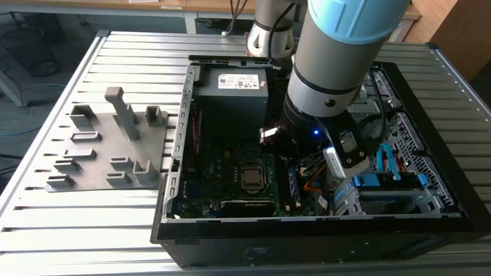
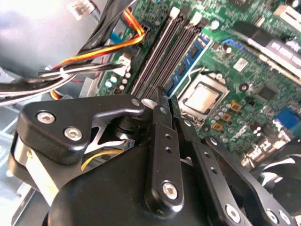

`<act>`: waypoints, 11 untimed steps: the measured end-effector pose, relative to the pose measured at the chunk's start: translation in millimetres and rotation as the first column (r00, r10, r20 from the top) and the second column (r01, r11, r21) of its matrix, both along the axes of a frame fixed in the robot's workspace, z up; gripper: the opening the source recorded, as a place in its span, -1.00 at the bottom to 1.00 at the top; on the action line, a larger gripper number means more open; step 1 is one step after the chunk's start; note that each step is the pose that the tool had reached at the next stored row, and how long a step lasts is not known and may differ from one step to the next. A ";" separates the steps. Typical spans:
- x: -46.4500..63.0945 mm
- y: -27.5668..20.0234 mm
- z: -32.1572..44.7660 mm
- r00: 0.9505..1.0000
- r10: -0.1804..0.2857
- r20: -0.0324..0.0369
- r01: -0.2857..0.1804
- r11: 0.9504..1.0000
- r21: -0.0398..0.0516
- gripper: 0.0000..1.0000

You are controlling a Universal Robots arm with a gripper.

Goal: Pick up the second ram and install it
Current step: 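Insert the second ram into the second slot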

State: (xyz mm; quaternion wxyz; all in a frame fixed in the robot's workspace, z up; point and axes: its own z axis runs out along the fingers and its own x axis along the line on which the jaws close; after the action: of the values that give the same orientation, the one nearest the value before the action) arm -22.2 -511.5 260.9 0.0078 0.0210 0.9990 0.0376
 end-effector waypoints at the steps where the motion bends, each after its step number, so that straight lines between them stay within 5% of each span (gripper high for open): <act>1: 0.0 -1.0 -1.1 1.000 0.002 0.000 -0.002 1.000 0.000 -0.73; 11: -1.1 -1.3 -15.5 1.000 0.004 0.000 -0.004 1.000 0.000 -0.73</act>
State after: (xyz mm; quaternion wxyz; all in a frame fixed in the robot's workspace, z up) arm -23.3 -512.8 245.5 0.0077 0.0192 0.9991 0.0377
